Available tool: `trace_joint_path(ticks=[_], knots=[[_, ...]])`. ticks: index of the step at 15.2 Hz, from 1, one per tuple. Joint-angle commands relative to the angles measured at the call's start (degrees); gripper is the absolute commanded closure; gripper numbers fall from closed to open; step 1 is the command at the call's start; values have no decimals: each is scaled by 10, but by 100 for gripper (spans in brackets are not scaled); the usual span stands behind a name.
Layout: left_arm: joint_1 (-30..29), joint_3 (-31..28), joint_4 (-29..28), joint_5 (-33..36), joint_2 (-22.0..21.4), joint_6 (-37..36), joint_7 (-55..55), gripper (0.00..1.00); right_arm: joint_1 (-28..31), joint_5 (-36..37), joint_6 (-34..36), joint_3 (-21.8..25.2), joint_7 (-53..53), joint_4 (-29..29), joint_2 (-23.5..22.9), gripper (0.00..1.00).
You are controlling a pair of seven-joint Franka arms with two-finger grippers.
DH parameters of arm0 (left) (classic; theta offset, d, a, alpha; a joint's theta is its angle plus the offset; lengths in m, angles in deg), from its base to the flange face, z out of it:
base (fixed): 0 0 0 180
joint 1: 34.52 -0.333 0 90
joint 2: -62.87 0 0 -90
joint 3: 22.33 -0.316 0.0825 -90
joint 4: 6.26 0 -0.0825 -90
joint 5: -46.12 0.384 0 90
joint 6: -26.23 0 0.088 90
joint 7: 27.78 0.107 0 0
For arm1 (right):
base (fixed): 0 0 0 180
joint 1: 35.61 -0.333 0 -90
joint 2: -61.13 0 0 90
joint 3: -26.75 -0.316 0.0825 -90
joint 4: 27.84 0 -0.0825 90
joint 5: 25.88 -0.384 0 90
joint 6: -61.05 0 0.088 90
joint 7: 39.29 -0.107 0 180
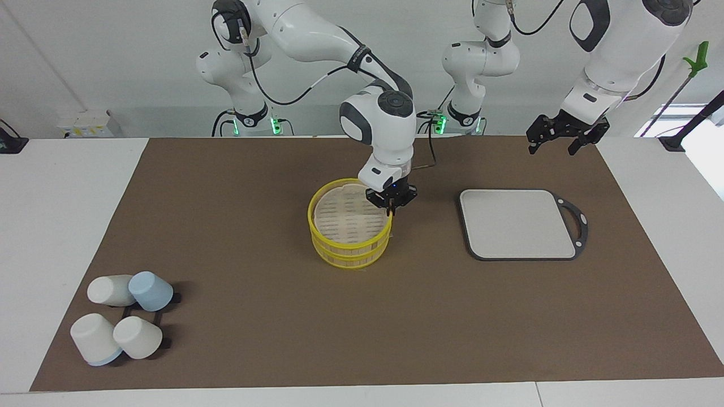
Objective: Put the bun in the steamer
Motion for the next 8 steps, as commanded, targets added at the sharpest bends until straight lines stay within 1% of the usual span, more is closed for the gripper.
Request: trace_joint_path(ticks=[1, 2, 3, 4, 5, 6, 7, 8], knots=[[0, 0, 0, 15, -5, 6, 2, 0, 1, 5, -1, -3, -9, -15, 0, 100], [-1, 0, -1, 14, -6, 7, 1, 0, 2, 5, -1, -3, -11, -16, 0, 100], [-1, 0, -1, 14, -6, 9, 0, 0, 1, 4, -2, -3, -13, -16, 0, 93], [-2, 0, -1, 14, -6, 10, 0, 0, 1, 4, -6, -3, -13, -16, 0, 65], [-2, 0, -1, 14, -6, 11, 1, 0, 1, 3, -7, -4, -13, -15, 0, 42], [-2, -1, -1, 14, -6, 11, 2, 0, -3, 3, -4, -3, -15, -13, 1, 14], [-2, 0, -1, 14, -6, 11, 2, 0, -6, 5, -1, -2, -16, -8, 2, 0], [-2, 0, -1, 14, -5, 13, 2, 0, -6, 5, 2, -1, -18, -2, 3, 0]])
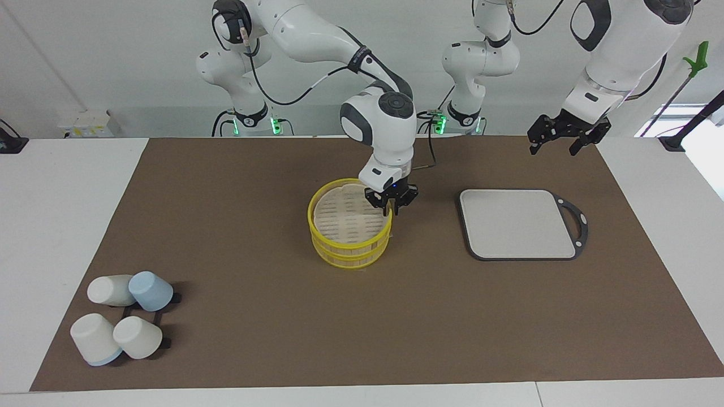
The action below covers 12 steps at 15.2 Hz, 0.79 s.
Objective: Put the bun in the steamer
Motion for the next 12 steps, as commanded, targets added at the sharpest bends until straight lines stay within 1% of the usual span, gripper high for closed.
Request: trace_joint_path(ticks=[1, 3, 4, 5, 8, 10, 12], knots=[[-1, 1, -4, 13, -6, 8, 2, 0, 1, 4, 16, 0, -16, 12, 7, 0], [0, 1, -4, 13, -6, 8, 2, 0, 18, 4, 61, 3, -9, 40, 20, 0], [0, 1, -4, 13, -6, 8, 2, 0, 34, 3, 73, 3, -5, 43, 29, 0], [0, 1, -5, 13, -6, 8, 2, 0, 55, 4, 80, 3, 6, 41, 48, 0], [1, 0, -5, 13, -6, 8, 2, 0, 127, -5, 144, 2, 51, 40, 100, 0], [1, 1, -6, 13, -6, 8, 3, 0, 167, -5, 194, 2, 58, 39, 129, 0], [-1, 1, -6, 13, -7, 7, 4, 0, 213, -5, 253, 3, 106, 28, 176, 0]])
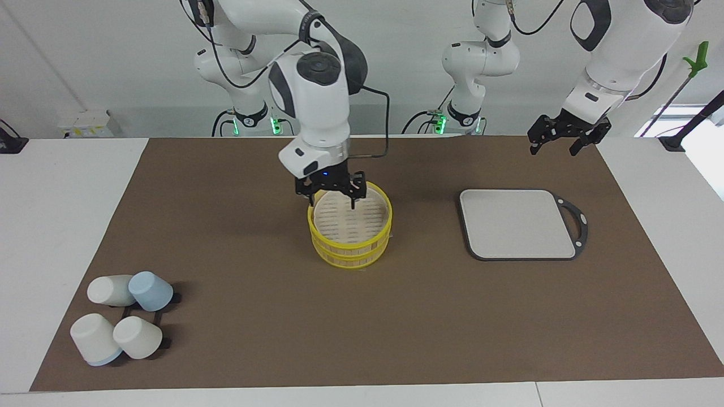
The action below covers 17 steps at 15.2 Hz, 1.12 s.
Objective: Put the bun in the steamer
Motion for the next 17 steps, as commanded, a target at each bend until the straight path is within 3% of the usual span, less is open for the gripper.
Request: trace_joint_path(ticks=[1, 4, 8, 13, 17], knots=[[-1, 1, -6, 13, -7, 7, 3, 0, 60, -4, 76, -9, 69, -28, 71, 0], [-1, 0, -5, 13, -6, 10, 3, 0, 115, -3, 157, -9, 164, -44, 131, 0], [1, 0, -5, 13, -6, 10, -1, 0, 137, 4, 189, -9, 207, -49, 163, 0], [3, 0, -5, 13, -6, 10, -3, 0, 159, 2, 158, -8, 257, -88, 176, 0], [5, 1, -4, 13, -6, 8, -5, 0, 171, 4, 156, -4, 267, -120, 216, 0]])
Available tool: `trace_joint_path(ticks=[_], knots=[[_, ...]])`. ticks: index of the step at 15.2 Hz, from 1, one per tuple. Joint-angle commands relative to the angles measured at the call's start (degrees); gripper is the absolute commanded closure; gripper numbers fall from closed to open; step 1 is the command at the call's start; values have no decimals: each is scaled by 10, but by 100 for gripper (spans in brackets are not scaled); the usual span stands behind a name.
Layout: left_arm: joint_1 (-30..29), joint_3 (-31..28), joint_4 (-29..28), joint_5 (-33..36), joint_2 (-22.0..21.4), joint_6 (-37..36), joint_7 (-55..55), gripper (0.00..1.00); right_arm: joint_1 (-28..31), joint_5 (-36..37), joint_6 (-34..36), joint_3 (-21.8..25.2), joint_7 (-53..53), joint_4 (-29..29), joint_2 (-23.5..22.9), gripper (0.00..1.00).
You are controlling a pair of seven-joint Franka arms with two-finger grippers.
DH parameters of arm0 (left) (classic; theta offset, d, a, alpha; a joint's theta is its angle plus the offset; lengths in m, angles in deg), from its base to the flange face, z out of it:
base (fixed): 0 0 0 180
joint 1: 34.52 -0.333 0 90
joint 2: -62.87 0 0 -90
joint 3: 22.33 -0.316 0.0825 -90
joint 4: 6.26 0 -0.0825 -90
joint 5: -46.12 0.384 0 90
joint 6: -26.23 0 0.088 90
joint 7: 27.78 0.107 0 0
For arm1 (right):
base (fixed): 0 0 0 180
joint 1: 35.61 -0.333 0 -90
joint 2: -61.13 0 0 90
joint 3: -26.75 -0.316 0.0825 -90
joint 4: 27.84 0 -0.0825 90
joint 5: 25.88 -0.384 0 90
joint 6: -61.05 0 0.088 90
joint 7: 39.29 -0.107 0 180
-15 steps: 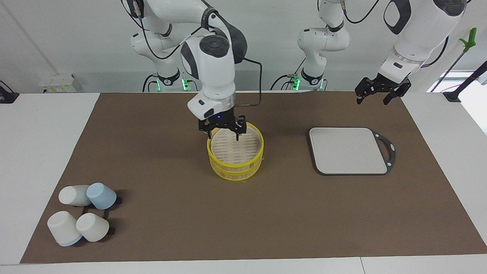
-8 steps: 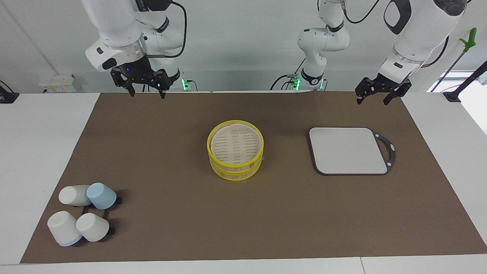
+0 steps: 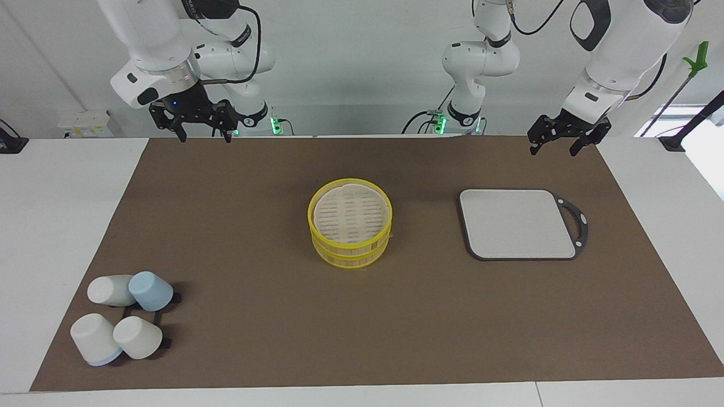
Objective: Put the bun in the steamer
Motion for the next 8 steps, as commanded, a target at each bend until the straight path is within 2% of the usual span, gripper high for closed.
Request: trace_joint_path(ticks=[1, 8], knots=[[5, 0, -4, 13, -6, 6, -5, 0, 20, 2, -14, -5, 15, -42, 44, 0], [6, 1, -2, 13, -6, 3, -5, 0, 24, 1, -18, -5, 15, -40, 42, 0]])
